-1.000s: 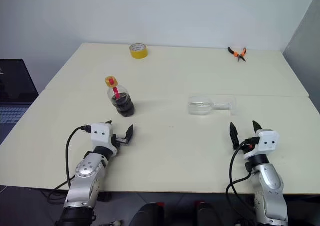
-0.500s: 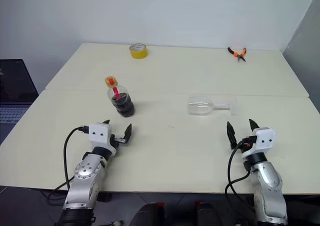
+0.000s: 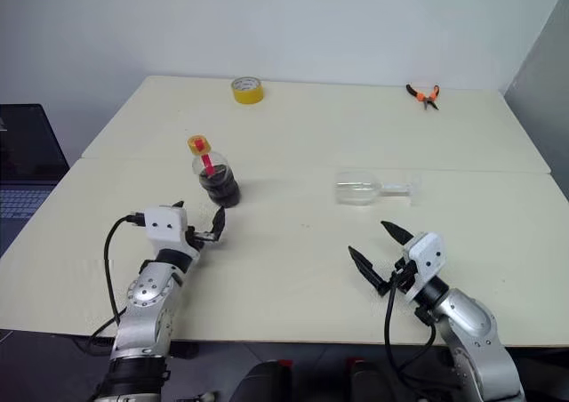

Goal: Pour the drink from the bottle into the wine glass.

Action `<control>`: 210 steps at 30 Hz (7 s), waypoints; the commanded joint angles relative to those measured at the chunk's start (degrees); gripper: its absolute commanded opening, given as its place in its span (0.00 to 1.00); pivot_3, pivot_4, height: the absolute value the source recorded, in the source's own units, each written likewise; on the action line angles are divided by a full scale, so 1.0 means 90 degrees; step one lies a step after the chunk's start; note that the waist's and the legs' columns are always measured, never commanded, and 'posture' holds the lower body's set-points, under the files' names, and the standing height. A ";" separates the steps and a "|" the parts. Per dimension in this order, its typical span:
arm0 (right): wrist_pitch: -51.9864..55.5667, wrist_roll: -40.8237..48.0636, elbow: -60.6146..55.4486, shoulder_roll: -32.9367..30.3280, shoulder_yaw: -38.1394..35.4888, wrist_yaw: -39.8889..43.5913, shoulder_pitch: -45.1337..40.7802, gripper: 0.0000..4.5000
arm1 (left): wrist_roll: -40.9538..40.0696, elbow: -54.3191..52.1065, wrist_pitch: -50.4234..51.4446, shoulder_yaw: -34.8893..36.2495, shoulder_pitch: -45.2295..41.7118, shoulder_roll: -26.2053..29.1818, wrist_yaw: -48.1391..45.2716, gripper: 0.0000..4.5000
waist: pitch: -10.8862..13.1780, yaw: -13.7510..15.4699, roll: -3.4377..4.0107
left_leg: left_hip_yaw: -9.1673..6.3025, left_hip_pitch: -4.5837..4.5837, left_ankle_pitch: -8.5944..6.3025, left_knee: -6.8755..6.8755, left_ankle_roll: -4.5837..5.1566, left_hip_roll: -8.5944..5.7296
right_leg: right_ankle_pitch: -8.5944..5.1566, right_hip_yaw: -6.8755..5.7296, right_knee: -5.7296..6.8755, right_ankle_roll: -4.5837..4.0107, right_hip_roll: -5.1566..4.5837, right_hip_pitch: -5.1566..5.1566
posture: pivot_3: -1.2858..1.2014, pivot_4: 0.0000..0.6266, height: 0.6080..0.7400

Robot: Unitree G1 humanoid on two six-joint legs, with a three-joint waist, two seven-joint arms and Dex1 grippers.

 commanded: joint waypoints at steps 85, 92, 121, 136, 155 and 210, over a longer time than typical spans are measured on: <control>0.3525 0.1055 -0.1990 0.0398 0.0197 -0.1910 -0.2375 1.00 | 0.1354 -0.0552 -0.0094 -0.2442 -0.1035 -0.0183 -0.1106 0.44 | 0.0009 -0.0001 -0.0015 | -0.0006 -0.0015 0.0001 0.0005 -0.0002 -0.0006 | 0.0001 -0.0002 -0.0005 0.0001 -0.0002 -0.0006 | 0.52 0.24 1.00; 0.3800 0.0750 -0.1552 0.1243 0.0572 -0.2624 -0.2942 1.00 | 0.1402 -0.0429 -0.0235 -0.2616 -0.1150 -0.0240 -0.1240 0.43 | 0.0009 -0.0019 -0.0014 | -0.0008 -0.0014 0.0001 0.0003 -0.0001 -0.0003 | 0.0001 -0.0003 0.0002 0.0000 0.0001 -0.0011 | 0.52 0.24 1.00; 0.4134 0.0365 -0.1310 0.1180 0.0855 -0.2590 -0.3056 0.26 | 0.1502 -0.0456 -0.0289 -0.2667 -0.1121 -0.0324 -0.1174 0.40 | 0.0009 -0.0020 -0.0014 | -0.0008 -0.0014 0.0001 0.0003 0.0000 -0.0004 | 0.0001 -0.0003 0.0000 0.0000 0.0000 -0.0011 | 0.52 0.24 1.00; 0.3103 0.0208 -0.0398 0.0143 0.0658 -0.1171 -0.3219 0.26 | 0.1406 -0.0634 -0.0201 -0.2574 -0.1083 -0.0294 -0.1208 0.27 | 0.0010 -0.0020 -0.0014 | -0.0007 -0.0014 0.0000 0.0002 0.0001 -0.0006 | 0.0001 -0.0005 -0.0003 0.0000 0.0000 -0.0010 | 0.52 0.24 1.00; 0.1185 0.0706 0.1197 -0.1434 0.0815 0.2131 -0.4071 0.33 | 0.1239 -0.0881 -0.0166 -0.2549 -0.0960 -0.0298 -0.1426 0.22 | 0.0026 0.0017 -0.0014 | -0.0008 -0.0020 0.0001 0.0005 0.0001 -0.0002 | 0.0002 -0.0006 -0.0013 -0.0001 -0.0006 -0.0007 | 0.52 0.24 1.00; 0.0786 -0.0092 0.1658 -0.2173 0.0995 0.2729 -0.4421 0.27 | 0.1402 -0.0565 -0.0204 -0.2703 -0.1148 -0.0584 -0.1325 0.19 | 0.0046 -0.0023 -0.0010 | -0.0012 -0.0018 0.0000 0.0004 0.0003 -0.0009 | 0.0002 -0.0012 -0.0016 0.0000 0.0002 -0.0008 | 0.52 0.24 1.00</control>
